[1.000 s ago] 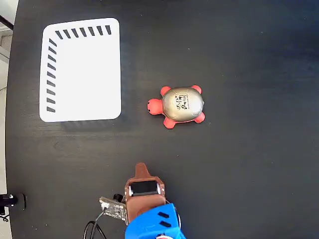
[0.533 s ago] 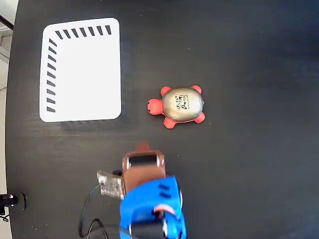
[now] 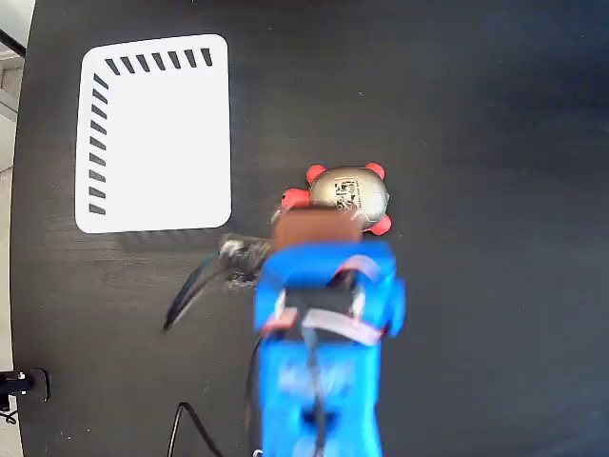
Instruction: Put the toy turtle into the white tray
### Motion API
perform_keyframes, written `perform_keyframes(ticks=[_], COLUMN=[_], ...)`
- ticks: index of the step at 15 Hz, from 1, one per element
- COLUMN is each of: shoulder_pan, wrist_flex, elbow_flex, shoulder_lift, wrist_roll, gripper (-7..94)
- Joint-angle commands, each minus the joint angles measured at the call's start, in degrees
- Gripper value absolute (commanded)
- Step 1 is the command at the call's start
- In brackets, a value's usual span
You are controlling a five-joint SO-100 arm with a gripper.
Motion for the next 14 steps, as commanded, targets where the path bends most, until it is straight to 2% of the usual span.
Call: perform_keyframes(ticks=[1,5,9,10,12,13,14], shoulder_pan=[3.6,6.1,6.7,6.7,7.2,7.4,7.7], wrist_flex=[3.2,8.3,8.5,8.5,8.6,8.6,8.6], elbow_flex=[-10.5,-16.6,-17.1,-17.5,-18.2,-18.6,-19.1], shoulder_lift=[-4.8,-11.3,-13.4,-14.4,-17.3,-18.8,-20.0], wrist_roll=[-3.8,-9.9,-12.6,-12.8,-14.2,-14.3,-14.5], gripper=[0,1,30,31,42,42,48])
